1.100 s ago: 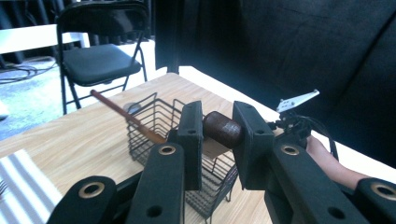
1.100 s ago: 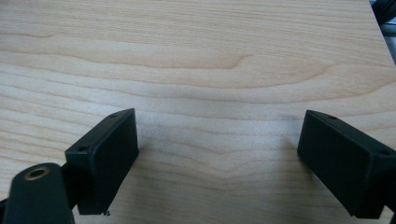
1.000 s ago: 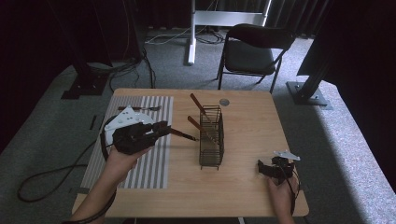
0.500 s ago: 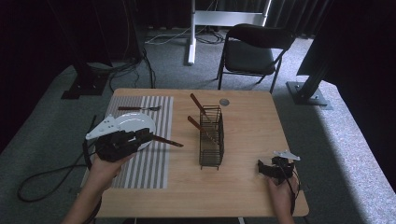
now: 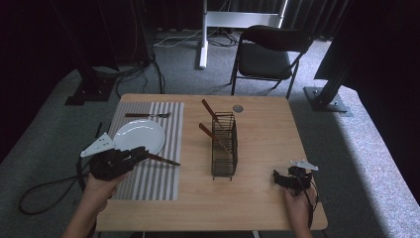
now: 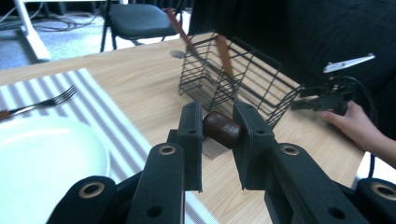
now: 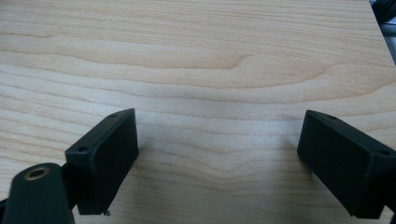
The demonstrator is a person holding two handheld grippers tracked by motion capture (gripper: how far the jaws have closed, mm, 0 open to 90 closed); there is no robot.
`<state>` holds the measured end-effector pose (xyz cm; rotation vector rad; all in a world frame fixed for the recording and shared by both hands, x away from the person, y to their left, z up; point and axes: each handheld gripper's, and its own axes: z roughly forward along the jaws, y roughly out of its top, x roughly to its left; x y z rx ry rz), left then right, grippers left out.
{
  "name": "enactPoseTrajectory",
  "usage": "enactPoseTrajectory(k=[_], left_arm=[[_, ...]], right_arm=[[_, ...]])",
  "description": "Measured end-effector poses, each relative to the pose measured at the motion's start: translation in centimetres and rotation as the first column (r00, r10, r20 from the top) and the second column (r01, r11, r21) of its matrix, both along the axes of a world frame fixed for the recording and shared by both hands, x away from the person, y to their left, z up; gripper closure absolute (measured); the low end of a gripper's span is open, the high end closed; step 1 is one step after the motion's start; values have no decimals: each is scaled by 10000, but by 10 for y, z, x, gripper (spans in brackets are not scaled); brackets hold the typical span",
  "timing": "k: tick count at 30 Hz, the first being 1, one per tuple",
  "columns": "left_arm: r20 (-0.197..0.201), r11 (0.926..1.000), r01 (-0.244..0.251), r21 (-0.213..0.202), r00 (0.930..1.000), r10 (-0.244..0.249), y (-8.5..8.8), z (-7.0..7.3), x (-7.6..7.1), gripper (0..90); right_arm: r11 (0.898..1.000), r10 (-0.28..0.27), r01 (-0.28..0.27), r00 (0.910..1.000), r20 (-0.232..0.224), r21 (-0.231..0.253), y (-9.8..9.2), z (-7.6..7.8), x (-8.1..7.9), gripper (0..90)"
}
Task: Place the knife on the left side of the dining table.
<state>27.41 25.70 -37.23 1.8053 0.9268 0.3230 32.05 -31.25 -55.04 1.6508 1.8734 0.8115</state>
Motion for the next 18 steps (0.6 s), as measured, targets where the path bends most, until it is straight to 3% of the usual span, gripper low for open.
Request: enactPoseTrajectory(k=[18], left_arm=[[-1054,9991,-416,-42,9936,409,30,-37,-6,746]], right_arm=[[10000,0,0,10000,-2,-1,0,0,0,116]])
